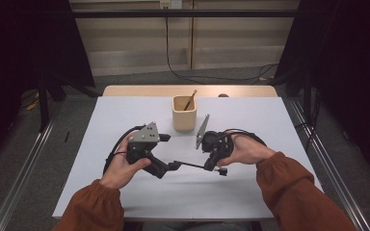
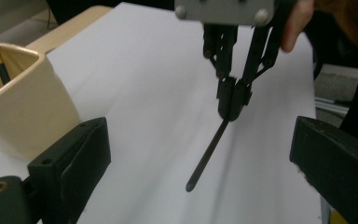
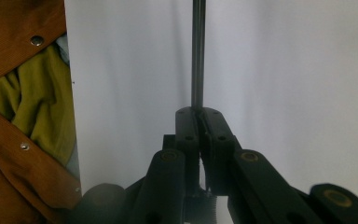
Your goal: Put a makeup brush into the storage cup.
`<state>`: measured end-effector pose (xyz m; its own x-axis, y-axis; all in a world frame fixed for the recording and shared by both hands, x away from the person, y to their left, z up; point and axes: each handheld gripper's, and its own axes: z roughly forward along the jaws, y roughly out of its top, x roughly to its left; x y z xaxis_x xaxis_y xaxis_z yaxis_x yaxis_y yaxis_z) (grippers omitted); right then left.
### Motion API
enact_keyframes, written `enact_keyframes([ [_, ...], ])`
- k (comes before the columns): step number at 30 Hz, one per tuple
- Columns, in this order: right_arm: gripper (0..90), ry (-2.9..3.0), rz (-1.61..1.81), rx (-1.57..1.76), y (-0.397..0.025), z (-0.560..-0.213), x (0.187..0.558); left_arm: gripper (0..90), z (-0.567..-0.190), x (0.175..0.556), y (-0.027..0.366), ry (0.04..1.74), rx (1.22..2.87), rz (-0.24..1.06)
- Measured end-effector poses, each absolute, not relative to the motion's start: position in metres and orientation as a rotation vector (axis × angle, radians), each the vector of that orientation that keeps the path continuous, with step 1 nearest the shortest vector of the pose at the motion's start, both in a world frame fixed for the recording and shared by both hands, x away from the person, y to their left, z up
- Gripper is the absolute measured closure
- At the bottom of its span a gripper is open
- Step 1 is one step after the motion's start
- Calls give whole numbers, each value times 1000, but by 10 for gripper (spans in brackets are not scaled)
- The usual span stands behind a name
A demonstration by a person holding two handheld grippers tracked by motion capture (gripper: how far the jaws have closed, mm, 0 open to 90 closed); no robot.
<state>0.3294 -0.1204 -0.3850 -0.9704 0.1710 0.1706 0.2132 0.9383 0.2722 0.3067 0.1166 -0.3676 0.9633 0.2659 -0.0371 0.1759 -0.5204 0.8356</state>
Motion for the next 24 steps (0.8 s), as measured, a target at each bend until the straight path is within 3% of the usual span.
enact_keyframes([
  [24, 861, -2952, -339, -191, -110, -382, 327, 97, -378, 316, 99, 200, 2437, -81],
])
